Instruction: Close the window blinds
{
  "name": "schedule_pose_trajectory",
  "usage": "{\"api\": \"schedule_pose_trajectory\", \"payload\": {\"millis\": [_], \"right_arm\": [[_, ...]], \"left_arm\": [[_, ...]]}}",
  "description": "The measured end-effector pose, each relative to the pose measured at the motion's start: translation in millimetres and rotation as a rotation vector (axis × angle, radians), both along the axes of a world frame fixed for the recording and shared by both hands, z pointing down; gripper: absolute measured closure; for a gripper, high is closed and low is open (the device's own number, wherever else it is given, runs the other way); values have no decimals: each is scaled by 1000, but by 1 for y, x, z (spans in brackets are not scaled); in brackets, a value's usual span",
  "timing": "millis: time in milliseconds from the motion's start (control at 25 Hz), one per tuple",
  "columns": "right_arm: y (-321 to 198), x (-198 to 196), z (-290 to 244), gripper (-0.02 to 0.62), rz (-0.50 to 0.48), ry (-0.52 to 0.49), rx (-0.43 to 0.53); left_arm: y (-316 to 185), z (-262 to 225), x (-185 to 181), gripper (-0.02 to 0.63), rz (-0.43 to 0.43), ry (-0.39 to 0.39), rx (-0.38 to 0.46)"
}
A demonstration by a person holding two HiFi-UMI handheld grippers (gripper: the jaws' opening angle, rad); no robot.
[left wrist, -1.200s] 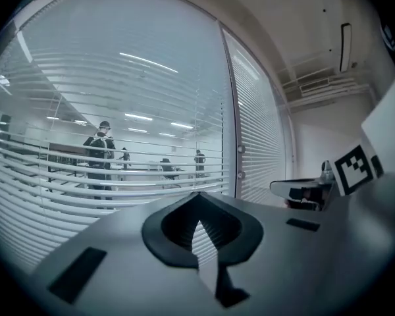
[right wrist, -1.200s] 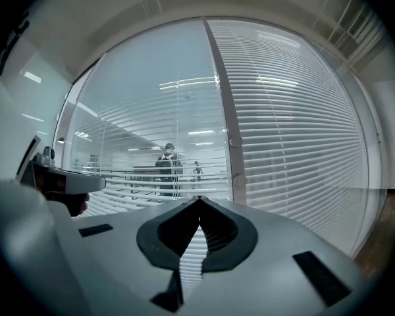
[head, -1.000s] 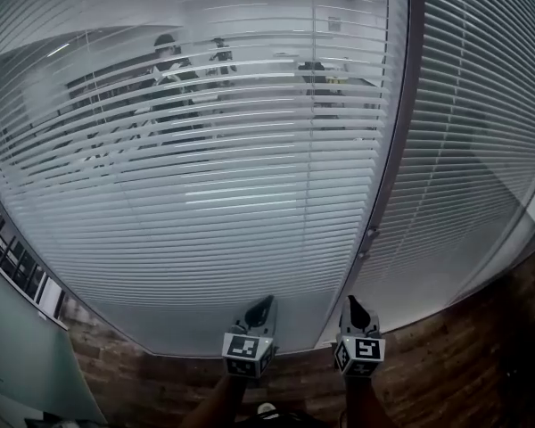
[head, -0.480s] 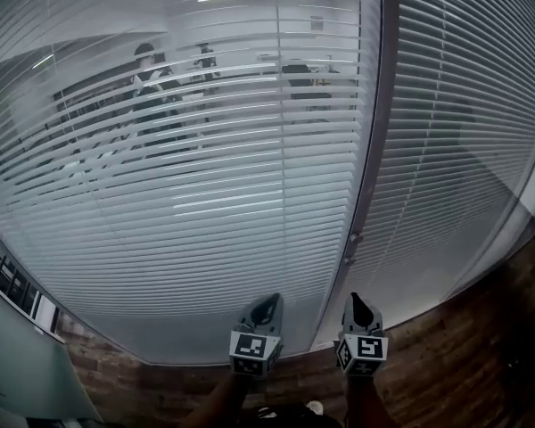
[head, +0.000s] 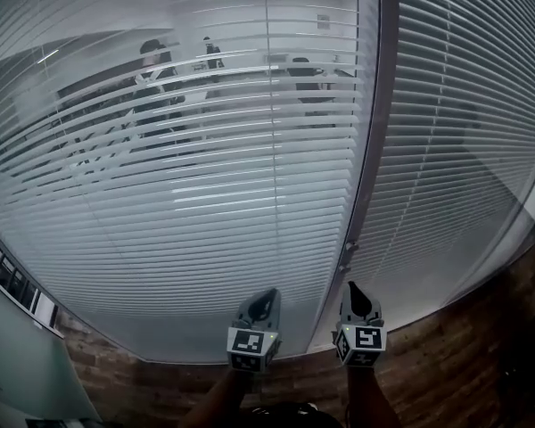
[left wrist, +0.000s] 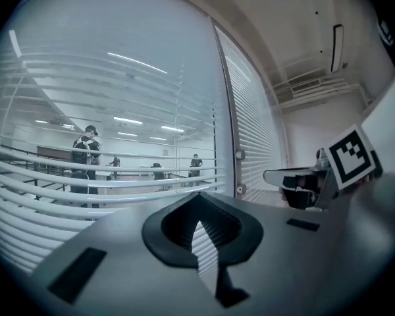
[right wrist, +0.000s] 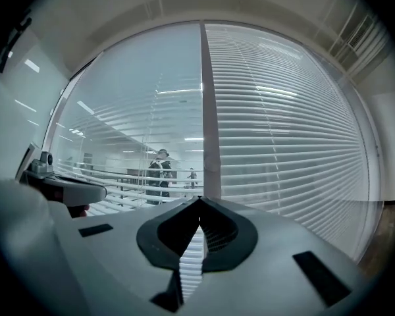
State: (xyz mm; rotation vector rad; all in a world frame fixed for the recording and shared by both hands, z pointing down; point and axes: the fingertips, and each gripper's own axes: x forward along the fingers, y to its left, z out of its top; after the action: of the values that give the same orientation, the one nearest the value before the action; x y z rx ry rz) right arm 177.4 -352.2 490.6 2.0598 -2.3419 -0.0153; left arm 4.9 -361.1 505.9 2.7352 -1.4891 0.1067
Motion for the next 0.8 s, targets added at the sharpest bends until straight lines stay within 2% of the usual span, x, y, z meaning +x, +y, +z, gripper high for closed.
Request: {"api": "schedule_pose_trajectory", "payload": {"millis": [680, 800], "right_arm": [[-37, 5, -35, 591, 18, 38, 63], [-40, 7, -38, 567, 29, 34, 74]], "left_arm": [[-25, -5, 6, 606, 3, 4, -3], [-29, -7, 7, 606, 2, 18, 28]]}}
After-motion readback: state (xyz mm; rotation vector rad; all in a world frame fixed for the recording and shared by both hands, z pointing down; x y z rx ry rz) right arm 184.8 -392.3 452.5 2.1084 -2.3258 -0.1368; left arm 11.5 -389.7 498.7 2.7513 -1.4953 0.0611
